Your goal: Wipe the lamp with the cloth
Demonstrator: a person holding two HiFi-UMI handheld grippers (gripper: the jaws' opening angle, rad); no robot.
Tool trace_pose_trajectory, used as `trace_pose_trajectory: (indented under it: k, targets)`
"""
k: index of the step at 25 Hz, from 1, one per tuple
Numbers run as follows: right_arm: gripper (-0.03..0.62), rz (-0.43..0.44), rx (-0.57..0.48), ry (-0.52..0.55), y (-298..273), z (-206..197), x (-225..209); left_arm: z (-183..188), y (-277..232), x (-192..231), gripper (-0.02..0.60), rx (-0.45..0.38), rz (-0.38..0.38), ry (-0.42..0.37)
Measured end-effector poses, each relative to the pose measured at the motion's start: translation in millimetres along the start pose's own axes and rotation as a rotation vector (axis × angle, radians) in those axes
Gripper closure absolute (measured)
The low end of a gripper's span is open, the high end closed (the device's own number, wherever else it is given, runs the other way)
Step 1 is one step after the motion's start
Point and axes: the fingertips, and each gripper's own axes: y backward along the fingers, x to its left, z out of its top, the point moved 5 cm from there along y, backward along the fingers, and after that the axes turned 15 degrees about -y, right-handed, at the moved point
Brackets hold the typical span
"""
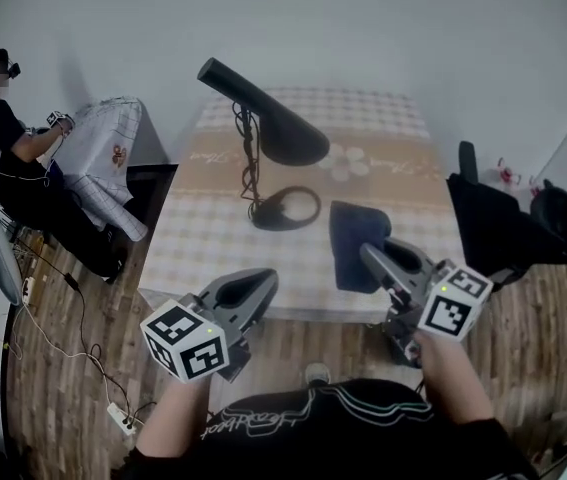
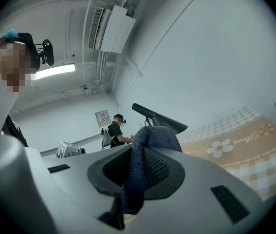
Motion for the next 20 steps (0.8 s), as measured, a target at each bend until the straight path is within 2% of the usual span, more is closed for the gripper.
trace_pose_trajectory:
  k: [7, 13, 20]
  targets:
    - [0.537, 0.056, 0.040, 0.066, -38, 49, -26, 14, -33, 30, 0.581, -0.012, 0.045, -0.002]
    - [0.537, 0.108, 0.038, 0.125, -73, 77, -18, 15, -36, 53, 0.581, -0.011, 0.060, 0.013]
    - [0.537, 0.139, -0.001, 0.148, -127, 94, 7, 19, -30, 94, 0.581, -0.025, 0.042, 0.008]
